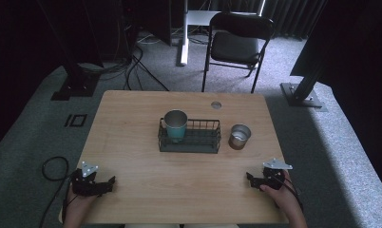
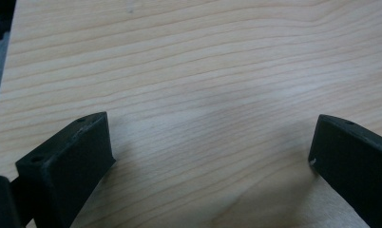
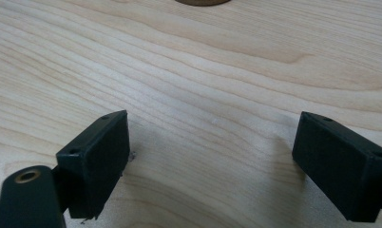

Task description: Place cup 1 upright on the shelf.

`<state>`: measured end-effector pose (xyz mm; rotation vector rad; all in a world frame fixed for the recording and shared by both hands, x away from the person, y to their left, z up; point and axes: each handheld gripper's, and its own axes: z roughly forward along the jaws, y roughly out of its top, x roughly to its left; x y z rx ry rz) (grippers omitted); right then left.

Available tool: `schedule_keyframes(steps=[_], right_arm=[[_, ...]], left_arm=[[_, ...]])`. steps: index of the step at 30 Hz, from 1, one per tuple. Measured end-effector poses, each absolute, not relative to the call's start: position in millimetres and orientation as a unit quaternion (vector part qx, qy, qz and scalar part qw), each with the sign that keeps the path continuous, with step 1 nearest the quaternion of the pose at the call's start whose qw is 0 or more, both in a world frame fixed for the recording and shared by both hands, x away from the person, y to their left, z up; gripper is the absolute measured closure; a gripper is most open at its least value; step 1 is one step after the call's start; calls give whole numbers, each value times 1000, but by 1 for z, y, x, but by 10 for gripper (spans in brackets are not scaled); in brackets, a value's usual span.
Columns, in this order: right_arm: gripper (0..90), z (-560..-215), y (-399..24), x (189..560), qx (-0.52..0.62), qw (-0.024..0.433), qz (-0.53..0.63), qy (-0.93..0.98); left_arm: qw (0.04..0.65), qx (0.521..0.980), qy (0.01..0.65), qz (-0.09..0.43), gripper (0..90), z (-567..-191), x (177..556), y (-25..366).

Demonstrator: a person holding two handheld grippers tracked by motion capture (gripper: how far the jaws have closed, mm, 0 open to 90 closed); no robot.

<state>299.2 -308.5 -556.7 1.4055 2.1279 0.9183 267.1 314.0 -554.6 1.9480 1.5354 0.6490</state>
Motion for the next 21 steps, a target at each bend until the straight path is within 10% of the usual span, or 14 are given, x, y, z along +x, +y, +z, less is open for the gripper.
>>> schedule_keyframes(steps=[21], right_arm=[[118, -557, -309, 299, 506, 214, 331, 767]], left_arm=[[275, 698, 613, 247, 14, -555, 275, 319]])
